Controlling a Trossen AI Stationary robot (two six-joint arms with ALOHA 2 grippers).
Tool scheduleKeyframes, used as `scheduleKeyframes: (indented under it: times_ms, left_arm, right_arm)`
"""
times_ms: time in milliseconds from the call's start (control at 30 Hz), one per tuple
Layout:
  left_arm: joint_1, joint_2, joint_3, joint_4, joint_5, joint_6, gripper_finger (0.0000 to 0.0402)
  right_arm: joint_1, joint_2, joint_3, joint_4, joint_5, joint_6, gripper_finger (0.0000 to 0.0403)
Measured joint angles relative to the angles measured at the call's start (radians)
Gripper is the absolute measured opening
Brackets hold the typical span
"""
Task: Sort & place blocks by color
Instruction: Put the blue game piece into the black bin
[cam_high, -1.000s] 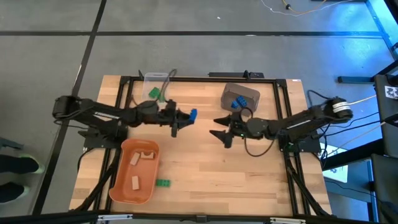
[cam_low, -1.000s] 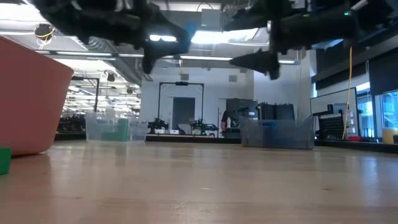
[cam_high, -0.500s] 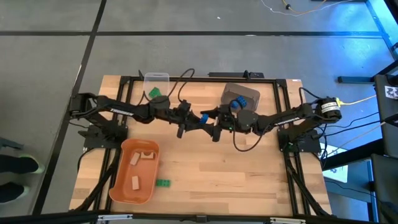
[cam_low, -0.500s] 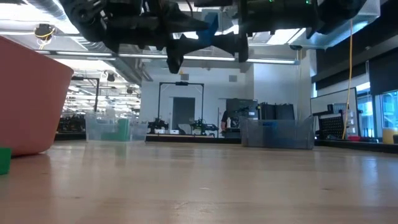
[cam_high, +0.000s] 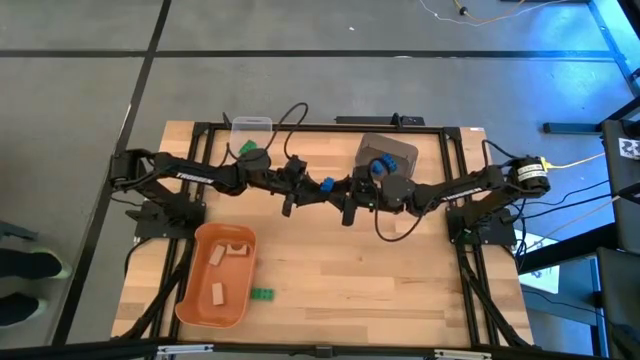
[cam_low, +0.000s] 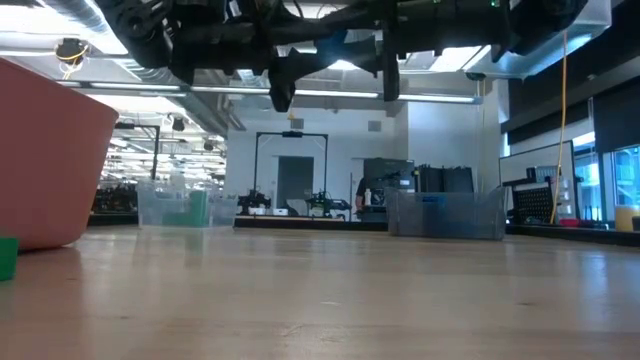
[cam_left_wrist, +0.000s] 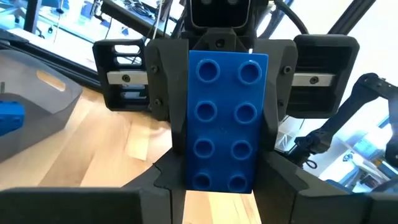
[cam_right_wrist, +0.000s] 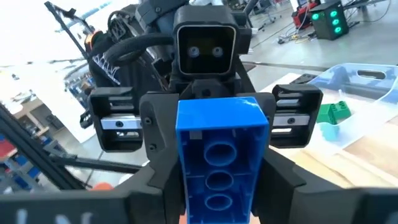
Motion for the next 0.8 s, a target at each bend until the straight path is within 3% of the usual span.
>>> scheduleKeyframes:
  times_ms: [100, 167, 333, 400, 500, 633, 800]
  left_arm:
    - [0.007, -0.002, 0.002, -0.024, -0.007, -0.011, 0.0130]
    - [0.023, -0.002, 0.004, -0.027, -0.004, -0.051, 0.0163]
    - [0.111, -0.019, 0.023, -0.099, 0.158, -0.127, 0.0257]
    - [0.160, -0.046, 0.029, -0.120, 0.263, -0.178, 0.0272]
    - [0.227, -0.098, 0.036, -0.133, 0.313, -0.185, 0.0275]
    - [0.306, -0.212, 0.034, -0.170, 0.275, -0.108, 0.0272]
    - [0.376, -0.376, 0.033, -0.323, 0.047, 0.049, 0.0272]
  right_arm:
    - [-0.018, -0.012, 0.000, -0.028, -0.028, -0.019, 0.0139]
    - [-0.044, -0.034, 0.001, -0.070, -0.069, -0.027, 0.0139]
    - [-0.119, -0.132, -0.002, -0.265, -0.122, -0.079, 0.0139]
    - [-0.149, -0.192, -0.002, -0.359, -0.124, -0.115, 0.0139]
    - [-0.194, -0.289, -0.001, -0.507, -0.124, -0.161, 0.0139]
    - [-0.246, -0.404, -0.001, -0.718, -0.084, -0.194, 0.0139]
    - [-0.317, -0.488, 0.000, -0.988, 0.022, -0.204, 0.0139]
